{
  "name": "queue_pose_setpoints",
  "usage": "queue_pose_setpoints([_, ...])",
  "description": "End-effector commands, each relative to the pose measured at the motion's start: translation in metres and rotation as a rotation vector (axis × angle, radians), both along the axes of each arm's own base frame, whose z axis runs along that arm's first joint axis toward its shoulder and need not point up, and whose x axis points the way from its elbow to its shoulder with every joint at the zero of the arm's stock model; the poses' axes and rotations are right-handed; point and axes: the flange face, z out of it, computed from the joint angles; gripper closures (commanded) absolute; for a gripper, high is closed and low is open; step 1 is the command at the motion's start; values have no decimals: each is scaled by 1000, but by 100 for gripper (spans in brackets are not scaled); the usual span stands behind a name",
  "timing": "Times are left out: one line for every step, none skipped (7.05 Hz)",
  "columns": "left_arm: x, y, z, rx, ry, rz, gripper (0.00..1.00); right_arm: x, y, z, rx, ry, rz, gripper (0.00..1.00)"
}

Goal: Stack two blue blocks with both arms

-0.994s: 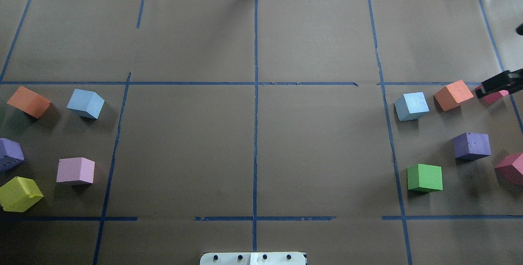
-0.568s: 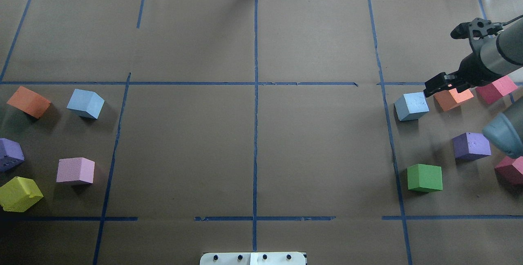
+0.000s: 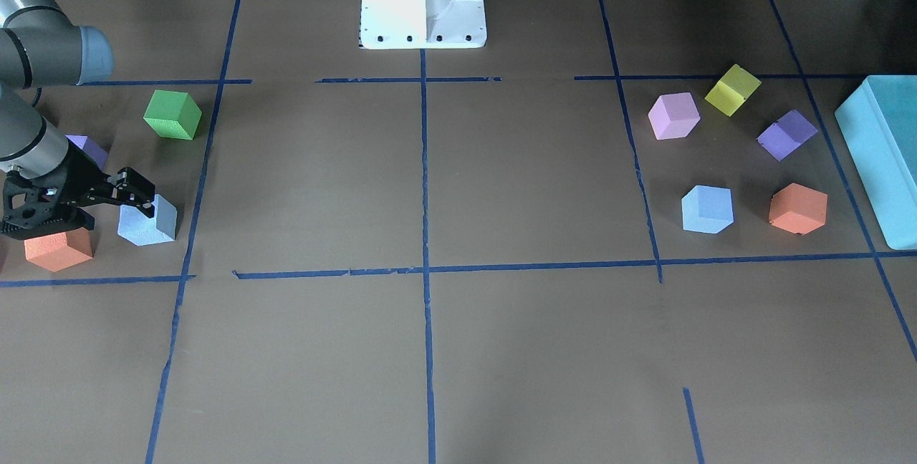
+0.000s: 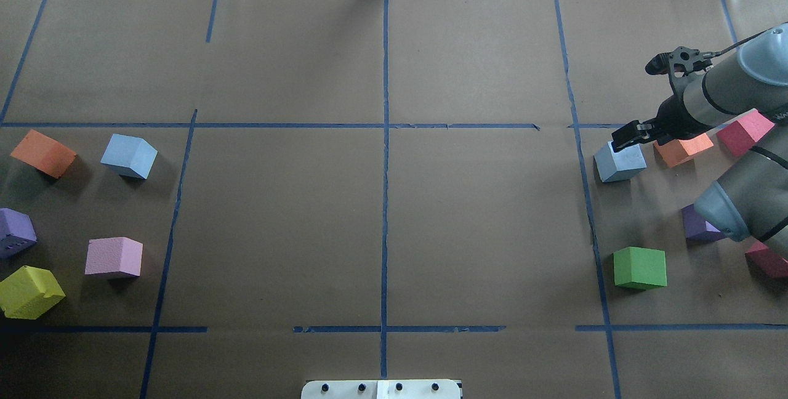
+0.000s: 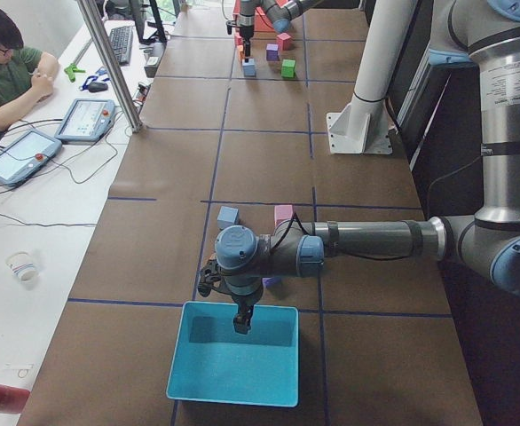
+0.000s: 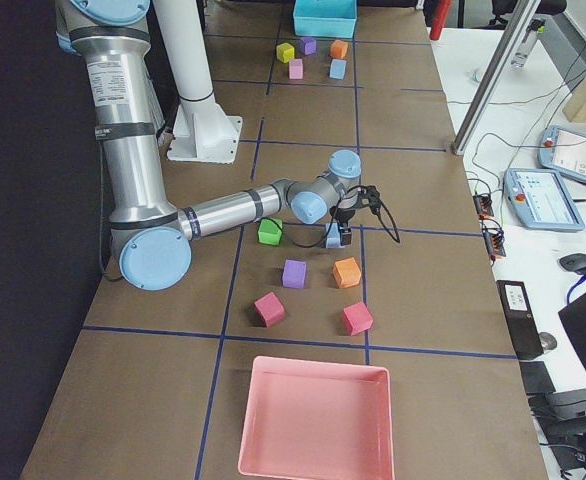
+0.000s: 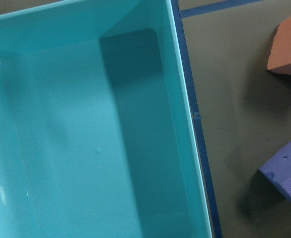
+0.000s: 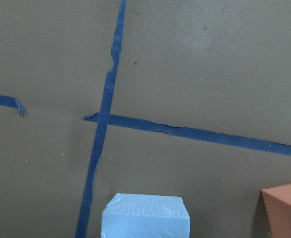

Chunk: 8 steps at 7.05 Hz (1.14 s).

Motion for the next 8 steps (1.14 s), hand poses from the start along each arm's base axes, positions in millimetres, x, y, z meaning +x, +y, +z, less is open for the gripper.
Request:
queue_pose_setpoints([0,0,-1,0,1,0,0,-8,4,1,-9,-3,-2,0])
queue_pose_setpoints([0,0,-1,0,1,0,0,-13,6,2,-10,-1,-10,0])
queue_pose_setpoints([0,1,0,-3,0,0,0,-17,9,3,-10,1,-18,0])
queue_pose_setpoints([0,1,1,-5,1,0,0,-23,11,10,-13,17,-22,0])
queue_pose_setpoints([0,1,2,-5,0,0,0,-32,14,19,-16,41,-29,0])
queue_pose_setpoints([0,2,4,-9,0,0,0,-37,15,27,-26,50,-37,1])
queue_pose_setpoints([0,2,4,-8,0,1,0,-39,15,28,-28,53,-38,12])
queue_pose_setpoints([0,1,3,-8,1,0,0,-40,15,27,-27,51,-40,35])
